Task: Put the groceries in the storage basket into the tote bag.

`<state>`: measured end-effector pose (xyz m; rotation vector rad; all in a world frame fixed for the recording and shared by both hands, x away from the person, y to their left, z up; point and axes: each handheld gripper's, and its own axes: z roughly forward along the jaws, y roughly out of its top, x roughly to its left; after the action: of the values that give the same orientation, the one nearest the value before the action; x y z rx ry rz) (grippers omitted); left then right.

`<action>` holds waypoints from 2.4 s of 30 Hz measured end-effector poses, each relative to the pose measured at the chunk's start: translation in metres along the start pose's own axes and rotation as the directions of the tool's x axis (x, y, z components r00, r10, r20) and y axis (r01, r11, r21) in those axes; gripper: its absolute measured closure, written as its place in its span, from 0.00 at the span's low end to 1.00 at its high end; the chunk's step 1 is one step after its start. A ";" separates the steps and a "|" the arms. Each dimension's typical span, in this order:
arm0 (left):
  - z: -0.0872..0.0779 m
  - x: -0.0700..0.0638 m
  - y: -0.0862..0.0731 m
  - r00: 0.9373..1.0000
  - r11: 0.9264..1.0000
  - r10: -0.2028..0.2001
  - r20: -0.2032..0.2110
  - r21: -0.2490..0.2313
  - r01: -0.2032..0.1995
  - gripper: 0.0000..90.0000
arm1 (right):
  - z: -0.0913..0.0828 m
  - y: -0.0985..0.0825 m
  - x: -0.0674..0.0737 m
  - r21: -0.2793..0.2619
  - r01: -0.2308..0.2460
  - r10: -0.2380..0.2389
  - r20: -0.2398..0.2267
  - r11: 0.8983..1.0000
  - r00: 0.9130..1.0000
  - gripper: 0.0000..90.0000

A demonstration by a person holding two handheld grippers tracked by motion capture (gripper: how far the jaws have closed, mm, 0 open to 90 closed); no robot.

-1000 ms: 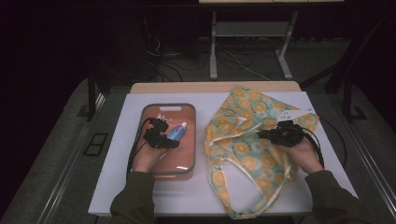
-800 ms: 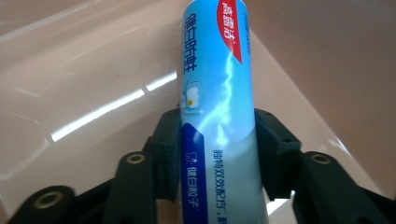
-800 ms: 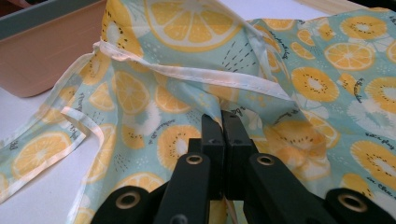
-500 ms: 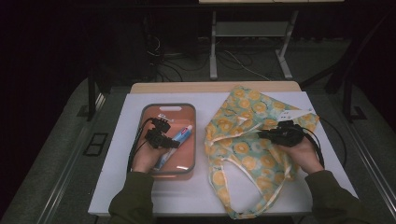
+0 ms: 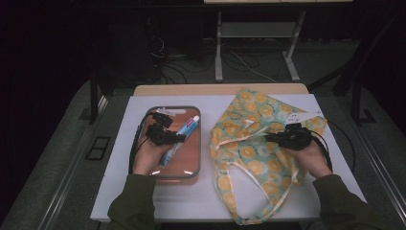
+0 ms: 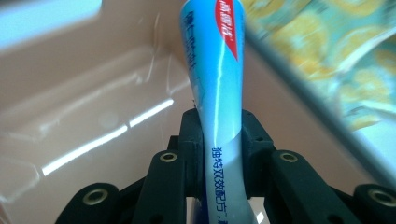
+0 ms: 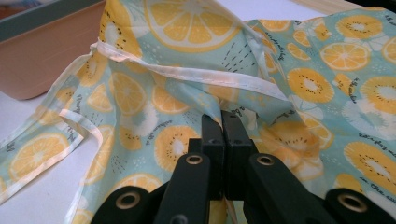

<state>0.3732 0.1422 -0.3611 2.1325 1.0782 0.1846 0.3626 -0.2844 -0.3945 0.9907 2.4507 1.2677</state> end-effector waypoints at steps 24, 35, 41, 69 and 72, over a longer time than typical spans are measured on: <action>0.051 -0.151 0.036 0.946 0.972 0.233 0.224 -0.018 -0.235 0.83 | -0.009 0.003 -0.005 -0.037 -0.020 0.021 0.019 0.999 1.000 0.99; 0.123 -0.176 0.032 0.947 0.961 0.241 0.214 0.086 -0.263 0.82 | -0.014 0.002 -0.008 -0.059 -0.032 0.033 0.024 0.998 0.999 0.99; 0.154 -0.168 0.037 0.965 0.969 0.210 0.155 0.097 -0.226 0.82 | -0.014 0.002 -0.008 -0.065 -0.037 0.038 0.024 0.997 0.999 0.99; 0.101 -0.168 -0.025 0.982 0.985 0.169 0.079 0.018 -0.171 0.37 | -0.013 0.001 -0.006 -0.045 -0.029 0.030 0.022 0.999 0.999 0.99; 0.101 -0.169 -0.034 0.982 0.983 0.177 0.062 0.037 -0.179 0.43 | -0.013 0.001 -0.005 -0.045 -0.025 0.026 0.021 0.999 0.999 0.99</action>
<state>0.2864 -0.0254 -0.4259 2.2586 0.8646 0.1830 0.3615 -0.2956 -0.3863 1.0223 2.3900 1.3068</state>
